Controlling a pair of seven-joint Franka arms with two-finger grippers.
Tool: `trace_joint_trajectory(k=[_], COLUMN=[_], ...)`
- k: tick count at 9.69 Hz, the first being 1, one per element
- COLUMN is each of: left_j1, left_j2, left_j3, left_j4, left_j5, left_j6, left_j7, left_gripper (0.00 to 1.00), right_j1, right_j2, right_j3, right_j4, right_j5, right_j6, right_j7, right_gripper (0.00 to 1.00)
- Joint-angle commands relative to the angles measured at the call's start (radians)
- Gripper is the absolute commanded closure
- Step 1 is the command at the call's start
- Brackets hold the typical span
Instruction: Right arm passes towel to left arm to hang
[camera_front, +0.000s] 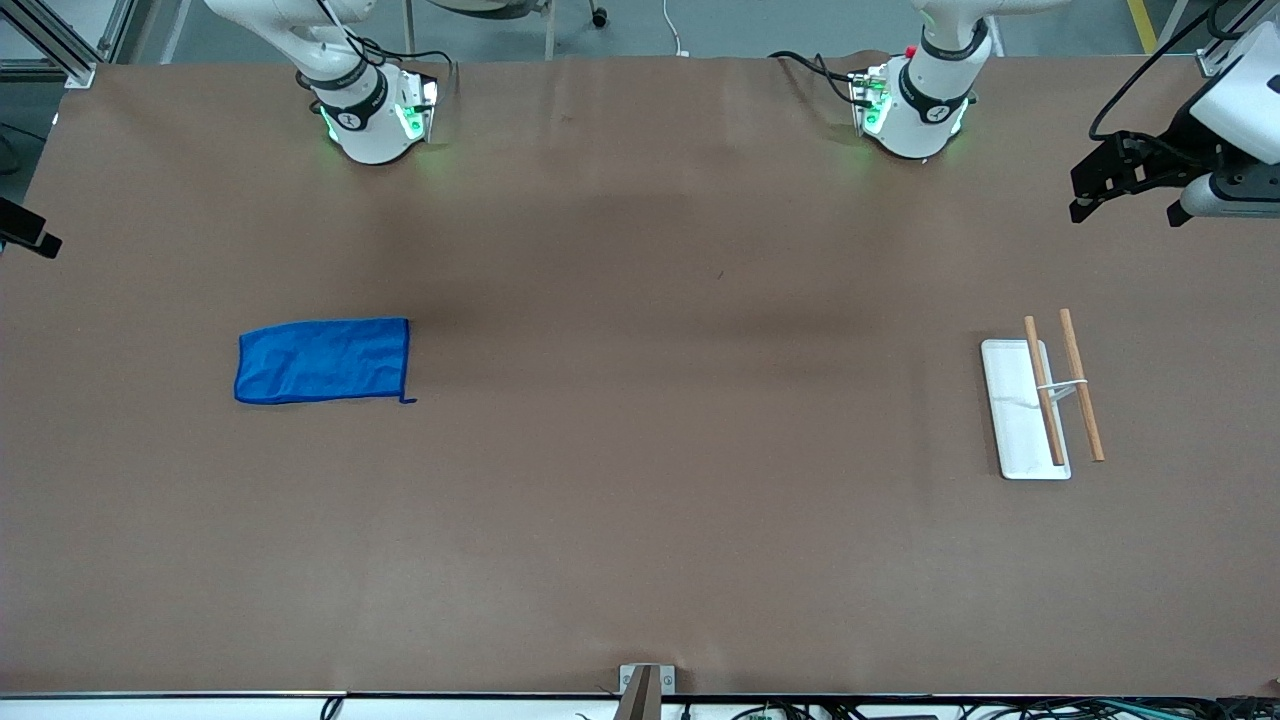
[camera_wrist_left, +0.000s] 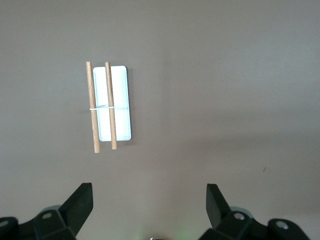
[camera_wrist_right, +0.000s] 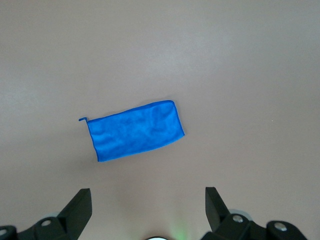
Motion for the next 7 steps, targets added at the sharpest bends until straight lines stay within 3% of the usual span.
trace_joint_trajectory(k=[1,7], left_j1=[-0.003,0.005], left_j2=[0.008,0.017], left_j3=[-0.002,0.001], left_j4=[-0.015,-0.001], left_j5=[0.001,0.001], left_j6=[-0.003,-0.006], left_j7=[0.003,0.006], left_gripper=[0.0,0.0], right_j1=[-0.007,-0.004], right_j2=[-0.001,0.002], right_j3=[0.006,0.006], right_j4=[0.013,-0.013], right_j5=[0.03,0.038], right_j6=[0.024,0.045], right_j7=[0.071,0.046], right_gripper=[0.0,0.0])
